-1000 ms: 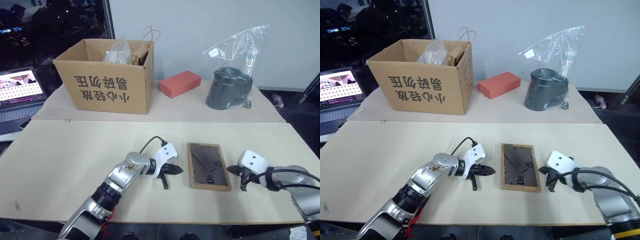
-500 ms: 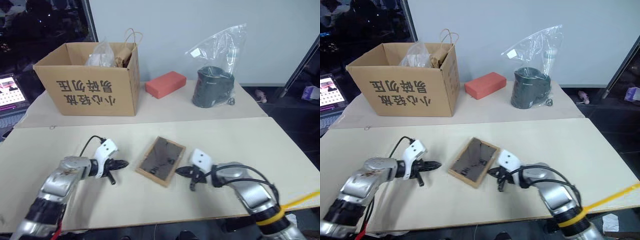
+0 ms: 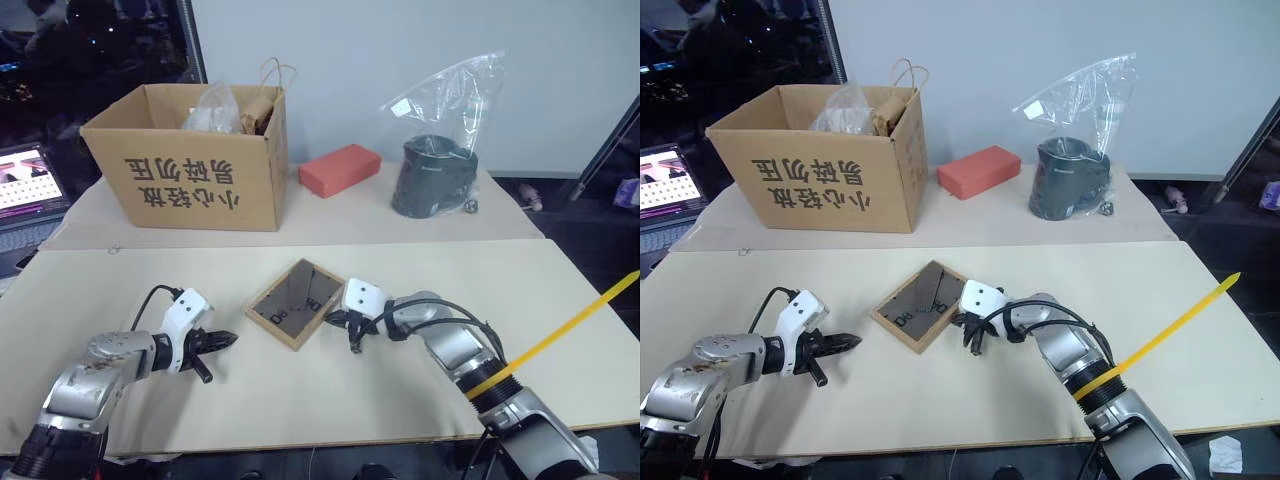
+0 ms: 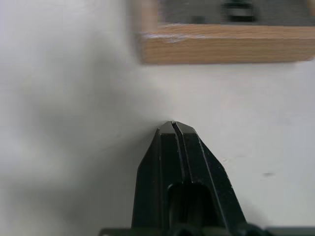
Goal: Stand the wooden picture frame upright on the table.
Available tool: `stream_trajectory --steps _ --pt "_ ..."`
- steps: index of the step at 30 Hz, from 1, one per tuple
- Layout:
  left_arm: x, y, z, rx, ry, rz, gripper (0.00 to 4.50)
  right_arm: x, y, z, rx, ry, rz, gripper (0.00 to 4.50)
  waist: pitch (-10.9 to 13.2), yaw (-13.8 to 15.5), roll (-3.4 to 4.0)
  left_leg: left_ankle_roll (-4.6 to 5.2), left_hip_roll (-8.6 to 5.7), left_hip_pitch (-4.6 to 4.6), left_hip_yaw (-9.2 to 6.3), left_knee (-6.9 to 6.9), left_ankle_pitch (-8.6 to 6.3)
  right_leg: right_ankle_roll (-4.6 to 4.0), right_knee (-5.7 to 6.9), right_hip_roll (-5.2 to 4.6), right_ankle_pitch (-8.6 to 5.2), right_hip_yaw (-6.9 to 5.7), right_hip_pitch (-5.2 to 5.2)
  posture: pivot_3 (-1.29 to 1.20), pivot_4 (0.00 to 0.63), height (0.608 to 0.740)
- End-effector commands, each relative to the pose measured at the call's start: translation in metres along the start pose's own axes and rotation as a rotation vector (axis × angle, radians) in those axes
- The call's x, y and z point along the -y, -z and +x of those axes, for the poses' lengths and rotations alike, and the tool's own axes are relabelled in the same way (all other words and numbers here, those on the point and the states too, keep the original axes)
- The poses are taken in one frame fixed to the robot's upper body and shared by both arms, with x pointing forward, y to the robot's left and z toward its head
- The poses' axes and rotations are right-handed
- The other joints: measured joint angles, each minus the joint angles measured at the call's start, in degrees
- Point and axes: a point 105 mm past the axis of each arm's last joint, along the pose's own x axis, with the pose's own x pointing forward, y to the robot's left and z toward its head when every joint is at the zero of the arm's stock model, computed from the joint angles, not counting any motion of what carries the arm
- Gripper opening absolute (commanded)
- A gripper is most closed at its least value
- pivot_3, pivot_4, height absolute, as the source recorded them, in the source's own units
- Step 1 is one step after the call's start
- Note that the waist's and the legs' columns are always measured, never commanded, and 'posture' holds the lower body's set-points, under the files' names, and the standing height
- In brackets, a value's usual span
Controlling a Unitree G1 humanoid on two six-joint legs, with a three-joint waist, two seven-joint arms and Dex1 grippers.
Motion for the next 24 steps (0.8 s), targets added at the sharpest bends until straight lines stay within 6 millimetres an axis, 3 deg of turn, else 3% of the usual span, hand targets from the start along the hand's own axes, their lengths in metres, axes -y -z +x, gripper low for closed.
stream_trajectory --steps 1,3,5,8,11,14,18,21,24 --pt "-0.040 -0.020 -0.008 0.059 -0.156 0.007 0.00 0.028 0.037 -0.014 -0.132 0.137 0.059 0.01 0.00 0.44 -0.05 0.00 -0.01 -0.02 0.00 0.01 0.02 0.00 -0.02 0.00 0.02 0.00 0.00 0.00 0.150 0.740" --pt "-0.041 -0.043 0.004 0.143 -0.155 0.046 0.00 0.034 0.035 -0.011 -0.126 0.159 0.056 0.01 -0.01 1.28 -0.07 -0.01 -0.01 -0.08 0.00 0.03 0.04 0.01 -0.04 0.00 0.02 0.00 0.00 0.00 0.150 0.740" --pt "-0.027 -0.068 0.019 0.246 -0.084 0.023 0.00 0.035 0.033 -0.007 -0.123 0.165 0.052 0.01 -0.05 1.61 -0.14 -0.04 -0.02 -0.18 0.00 0.03 0.06 0.03 -0.10 0.00 0.03 -0.01 -0.02 0.00 0.150 0.740" --pt "-0.003 -0.083 0.034 0.306 0.030 -0.003 0.00 0.035 0.030 -0.003 -0.114 0.172 0.053 0.01 -0.09 1.71 -0.21 -0.06 -0.03 -0.28 -0.01 0.02 0.07 0.03 -0.18 -0.01 0.05 -0.02 -0.02 0.00 0.150 0.740" --pt "0.028 -0.078 0.054 0.266 0.152 0.014 0.00 0.038 0.027 -0.001 -0.102 0.188 0.060 0.01 -0.09 0.99 -0.21 -0.06 -0.03 -0.27 0.00 -0.06 0.07 -0.02 -0.07 0.00 0.08 -0.01 -0.09 0.00 0.150 0.740" --pt "0.045 -0.066 0.060 0.210 0.214 0.016 0.00 0.040 0.026 -0.001 -0.097 0.196 0.061 0.01 -0.09 0.69 -0.21 -0.06 -0.03 -0.23 -0.01 -0.06 0.07 -0.02 -0.03 0.01 0.08 -0.01 -0.09 0.00 0.150 0.740" --pt "0.060 -0.047 0.055 0.142 0.273 -0.003 0.00 0.037 0.022 0.000 -0.070 0.176 0.073 0.01 -0.09 0.84 -0.20 -0.06 -0.03 -0.20 -0.01 -0.02 0.07 0.03 -0.04 0.01 0.05 0.01 -0.04 0.00 0.150 0.740" --pt "0.066 -0.044 0.050 0.138 0.295 -0.026 0.00 0.033 0.019 0.002 -0.051 0.161 0.087 0.01 -0.09 1.07 -0.20 -0.06 -0.03 -0.19 -0.02 -0.03 0.07 0.04 -0.05 0.01 0.04 0.01 -0.03 0.00 0.150 0.740" --pt "0.088 -0.044 0.041 0.158 0.376 -0.072 0.00 0.020 0.019 0.005 -0.034 0.113 0.096 0.01 -0.09 1.04 -0.20 -0.06 -0.03 -0.21 -0.02 -0.04 0.07 0.05 -0.09 0.01 0.04 0.01 -0.04 0.00 0.150 0.740"
